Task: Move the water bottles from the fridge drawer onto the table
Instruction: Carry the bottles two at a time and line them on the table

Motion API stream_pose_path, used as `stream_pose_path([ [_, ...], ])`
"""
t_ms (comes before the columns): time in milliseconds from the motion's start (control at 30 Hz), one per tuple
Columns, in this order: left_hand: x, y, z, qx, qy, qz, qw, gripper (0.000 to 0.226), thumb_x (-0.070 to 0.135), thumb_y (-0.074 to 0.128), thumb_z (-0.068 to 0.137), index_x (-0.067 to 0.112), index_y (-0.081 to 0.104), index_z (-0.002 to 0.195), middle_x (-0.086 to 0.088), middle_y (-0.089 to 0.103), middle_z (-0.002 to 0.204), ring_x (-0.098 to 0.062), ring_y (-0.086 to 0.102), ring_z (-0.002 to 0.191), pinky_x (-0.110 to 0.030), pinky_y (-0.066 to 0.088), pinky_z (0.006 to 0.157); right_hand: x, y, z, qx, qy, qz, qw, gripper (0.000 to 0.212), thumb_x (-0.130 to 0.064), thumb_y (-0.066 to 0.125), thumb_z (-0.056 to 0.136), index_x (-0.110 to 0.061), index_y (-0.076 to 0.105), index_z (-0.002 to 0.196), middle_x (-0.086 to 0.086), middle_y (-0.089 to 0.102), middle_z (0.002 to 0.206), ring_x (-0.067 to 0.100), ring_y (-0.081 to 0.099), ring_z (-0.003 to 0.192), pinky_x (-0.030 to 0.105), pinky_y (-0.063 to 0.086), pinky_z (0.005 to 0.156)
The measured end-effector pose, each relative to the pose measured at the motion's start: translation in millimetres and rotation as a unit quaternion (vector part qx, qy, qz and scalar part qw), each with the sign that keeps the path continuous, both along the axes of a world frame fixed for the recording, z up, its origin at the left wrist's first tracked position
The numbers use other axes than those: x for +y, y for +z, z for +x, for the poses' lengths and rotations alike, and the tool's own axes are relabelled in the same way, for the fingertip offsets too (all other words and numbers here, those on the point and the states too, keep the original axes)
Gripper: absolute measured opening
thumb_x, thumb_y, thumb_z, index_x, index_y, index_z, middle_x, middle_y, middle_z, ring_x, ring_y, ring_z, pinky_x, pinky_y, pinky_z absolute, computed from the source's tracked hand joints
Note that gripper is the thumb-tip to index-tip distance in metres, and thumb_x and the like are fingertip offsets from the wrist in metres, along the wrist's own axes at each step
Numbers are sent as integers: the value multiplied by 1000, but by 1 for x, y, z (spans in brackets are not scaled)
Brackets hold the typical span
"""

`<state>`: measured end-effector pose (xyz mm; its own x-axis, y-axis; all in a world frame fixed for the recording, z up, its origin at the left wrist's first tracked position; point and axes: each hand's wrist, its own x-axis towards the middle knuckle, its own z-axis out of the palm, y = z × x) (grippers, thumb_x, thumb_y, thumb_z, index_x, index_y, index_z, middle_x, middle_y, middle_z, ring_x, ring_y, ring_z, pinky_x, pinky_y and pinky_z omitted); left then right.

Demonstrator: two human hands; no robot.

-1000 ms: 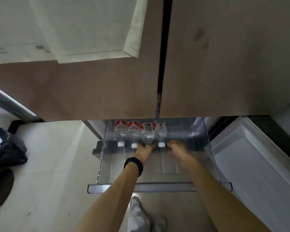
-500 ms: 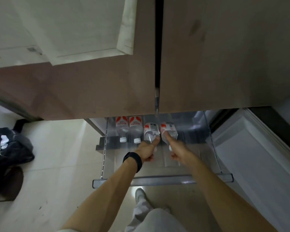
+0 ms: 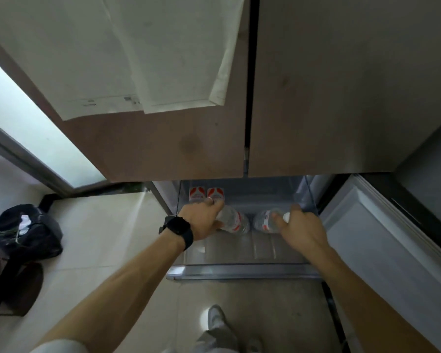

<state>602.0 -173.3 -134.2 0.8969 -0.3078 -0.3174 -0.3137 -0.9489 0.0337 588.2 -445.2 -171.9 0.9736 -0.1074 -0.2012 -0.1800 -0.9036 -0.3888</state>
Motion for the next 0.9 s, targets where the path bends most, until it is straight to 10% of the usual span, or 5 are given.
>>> stream_pose_path([
  [300,-25,0,10,72,0,-177,982,50,23,75,86,28,54,131,-2,50,131,-24,52,118,-45,49,98,29,7,6,-17,21,-15,1000,57,-78,51,77,-24,58,97,6,71,94,28,65,84,33,50,64],
  [467,-36,-19,1,169,181,-437,865,65,7,81,76,26,53,131,5,60,126,-19,56,120,-38,47,101,32,10,11,42,45,22,998,68,-87,45,74,-31,46,111,-4,57,88,19,59,78,28,39,55],
  [633,-46,-44,-3,178,184,-436,863,83,15,86,75,26,36,141,8,53,126,-15,54,116,-16,43,82,15,10,21,60,119,89,987,72,-48,89,56,-31,48,114,-10,49,117,15,53,106,34,50,85],
  [900,-35,-47,16,189,103,-382,899,67,19,85,75,20,48,130,3,58,123,-21,58,113,-45,49,100,30,-20,27,88,108,217,966,59,-32,95,59,-33,62,107,-19,67,99,-1,64,93,9,47,75],
])
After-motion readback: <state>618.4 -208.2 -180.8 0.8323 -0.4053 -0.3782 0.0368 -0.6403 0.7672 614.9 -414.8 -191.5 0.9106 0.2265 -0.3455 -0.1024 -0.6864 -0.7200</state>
